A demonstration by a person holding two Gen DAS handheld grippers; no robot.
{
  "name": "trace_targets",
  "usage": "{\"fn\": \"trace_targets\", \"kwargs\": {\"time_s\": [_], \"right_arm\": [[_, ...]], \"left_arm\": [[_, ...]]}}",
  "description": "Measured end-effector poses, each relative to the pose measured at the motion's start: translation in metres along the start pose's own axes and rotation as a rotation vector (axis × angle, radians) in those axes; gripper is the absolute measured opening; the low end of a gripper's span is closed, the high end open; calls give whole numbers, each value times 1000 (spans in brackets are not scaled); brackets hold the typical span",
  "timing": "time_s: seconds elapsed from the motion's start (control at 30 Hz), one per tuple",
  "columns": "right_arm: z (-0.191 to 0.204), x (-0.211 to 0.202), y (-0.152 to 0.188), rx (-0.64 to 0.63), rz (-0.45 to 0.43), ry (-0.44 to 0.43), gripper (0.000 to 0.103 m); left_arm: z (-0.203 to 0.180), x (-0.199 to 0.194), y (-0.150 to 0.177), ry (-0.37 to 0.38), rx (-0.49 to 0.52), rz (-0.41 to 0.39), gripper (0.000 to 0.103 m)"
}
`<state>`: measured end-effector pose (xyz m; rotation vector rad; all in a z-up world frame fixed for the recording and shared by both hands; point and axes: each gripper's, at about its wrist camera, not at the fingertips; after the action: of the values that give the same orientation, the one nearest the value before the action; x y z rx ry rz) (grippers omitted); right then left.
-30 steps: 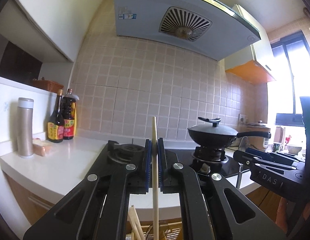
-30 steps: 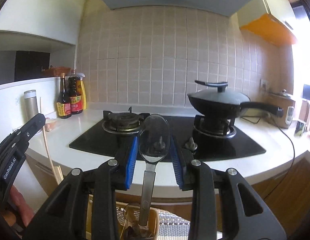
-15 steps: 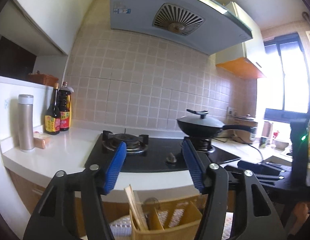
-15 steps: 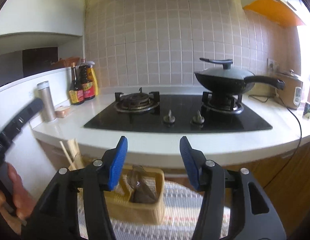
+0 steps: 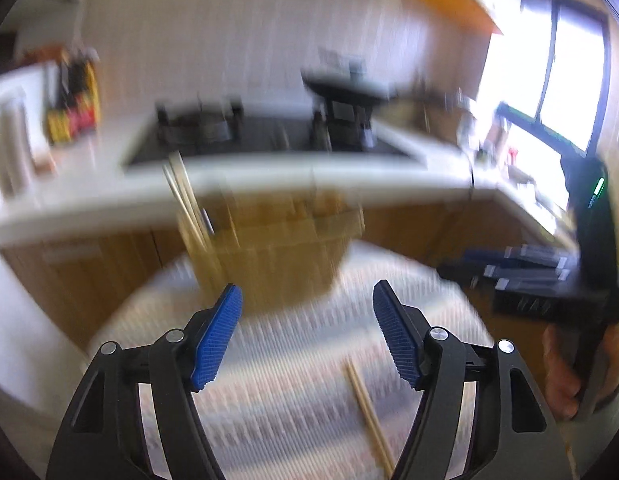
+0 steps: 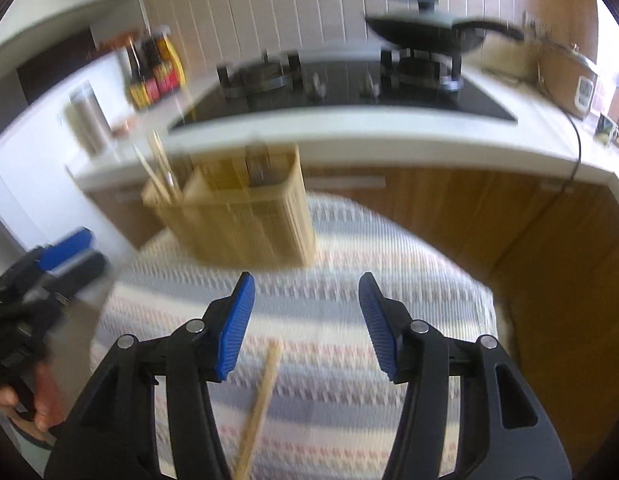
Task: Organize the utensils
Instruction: 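Carry chopstick and clear spoon over the yellow basket and open both tools, then move both open tools back down toward the last wooden chopsticks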
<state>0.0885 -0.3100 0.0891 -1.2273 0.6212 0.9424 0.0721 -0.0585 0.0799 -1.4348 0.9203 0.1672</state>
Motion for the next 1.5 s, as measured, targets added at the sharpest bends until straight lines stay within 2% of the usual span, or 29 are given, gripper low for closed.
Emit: {"fn": "trace_targets", "kwargs": {"time_s": [0.13, 0.17, 0.23, 0.33, 0.37, 0.43, 0.47, 0.67, 0.77, 0.83, 0.93, 1.03, 1.27, 1.5], "right_arm": [[-5, 22, 28, -22, 81, 40, 51], [-7, 26, 31, -15, 94, 41, 51], [-15, 35, 42, 18, 123, 34, 50], [-28, 42, 56, 76, 125, 26, 50], [-33, 45, 59, 97, 127, 20, 50], [-42, 53, 69, 139, 145, -7, 48], [-45, 56, 71, 156, 152, -19, 47], [-68, 63, 87, 255, 158, -71, 47], [-74, 66, 91, 264, 165, -77, 47], [-76, 67, 94, 273, 168, -77, 47], [-81, 68, 97, 280, 171, -85, 47], [-84, 67, 99, 284, 174, -81, 47], [-84, 65, 98, 282, 173, -89, 47], [-77, 63, 96, 249, 181, -88, 47]], "left_arm": [[-2, 58, 51, 117, -66, 202, 52], [-2, 71, 64, 153, -90, 243, 48], [-1, 90, 81, 179, -127, 294, 47], [3, 102, 97, 190, -206, 298, 47], [-1, 105, 99, 189, -198, 300, 47], [-12, 107, 102, 148, -128, 307, 46], [-17, 110, 101, 133, -93, 311, 41], [-33, 113, 110, 83, -14, 296, 39], [-47, 112, 114, 21, 98, 299, 39], [-53, 111, 115, -11, 136, 300, 39], [-55, 114, 111, -13, 150, 313, 39], [-53, 113, 111, -20, 157, 343, 32], [-60, 116, 105, -52, 179, 378, 31], [-65, 125, 104, -47, 199, 398, 30]]}}
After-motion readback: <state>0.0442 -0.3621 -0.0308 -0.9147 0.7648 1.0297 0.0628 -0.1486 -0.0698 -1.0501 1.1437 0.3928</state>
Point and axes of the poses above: each gripper's, at about its wrist camera, not at the fingertips, and x roughly the way its jaws point, z to its left, y to its underside, and after that the axes turned 4 degrees about x, right-handed
